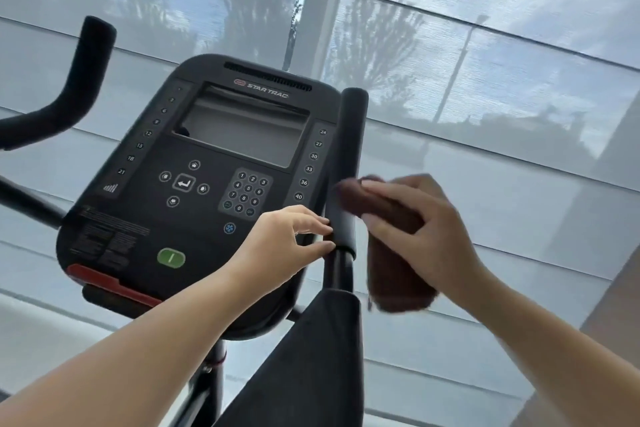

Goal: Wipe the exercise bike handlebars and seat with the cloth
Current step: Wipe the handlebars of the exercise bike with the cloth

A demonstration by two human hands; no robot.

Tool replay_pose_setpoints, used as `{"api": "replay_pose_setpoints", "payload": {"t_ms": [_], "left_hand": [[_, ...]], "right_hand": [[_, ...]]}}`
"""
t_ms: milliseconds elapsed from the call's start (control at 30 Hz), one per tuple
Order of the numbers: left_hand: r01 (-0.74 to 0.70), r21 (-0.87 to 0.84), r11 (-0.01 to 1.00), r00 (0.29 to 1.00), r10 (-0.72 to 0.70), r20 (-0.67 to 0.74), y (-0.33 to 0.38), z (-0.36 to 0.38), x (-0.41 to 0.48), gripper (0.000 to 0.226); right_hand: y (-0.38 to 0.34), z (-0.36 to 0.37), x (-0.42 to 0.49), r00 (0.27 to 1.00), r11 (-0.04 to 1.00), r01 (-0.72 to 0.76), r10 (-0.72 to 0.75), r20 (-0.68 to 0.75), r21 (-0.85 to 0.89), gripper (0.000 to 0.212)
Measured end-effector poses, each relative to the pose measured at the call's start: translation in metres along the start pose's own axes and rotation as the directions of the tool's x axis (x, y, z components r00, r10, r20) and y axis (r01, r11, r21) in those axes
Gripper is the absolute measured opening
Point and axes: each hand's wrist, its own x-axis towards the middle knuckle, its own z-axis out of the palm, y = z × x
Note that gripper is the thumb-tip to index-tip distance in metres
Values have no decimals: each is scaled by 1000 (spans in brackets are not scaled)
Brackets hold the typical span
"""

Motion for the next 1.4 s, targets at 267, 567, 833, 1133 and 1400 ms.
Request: {"api": "replay_pose_setpoints", "payload": {"t_ms": [267, 567, 833, 1133, 1400], "left_hand": [[40, -62, 997, 999, -40, -1, -3, 0, -2, 17], [-8, -63, 998, 1000, 8, 14, -4, -1, -1, 18], [17, -119, 993, 999, -13, 37, -2, -3, -3, 17], [39, -69, 997, 999, -38, 20, -1, -2, -2, 13], [50, -56, 997, 999, -50, 12, -2, -2, -3, 11]], "right_hand": [[19, 17, 58, 995, 979, -57, 72, 71, -194, 41], [-9, 5, -47, 950, 994, -112, 102, 296, 16, 42], [-4, 16, -25, 968, 992, -118, 125, 219, -43, 44], [3, -5, -10, 977, 1000, -9, 6, 213, 10, 46], [33, 24, 79, 981, 999, -9, 2, -196, -36, 41]]}}
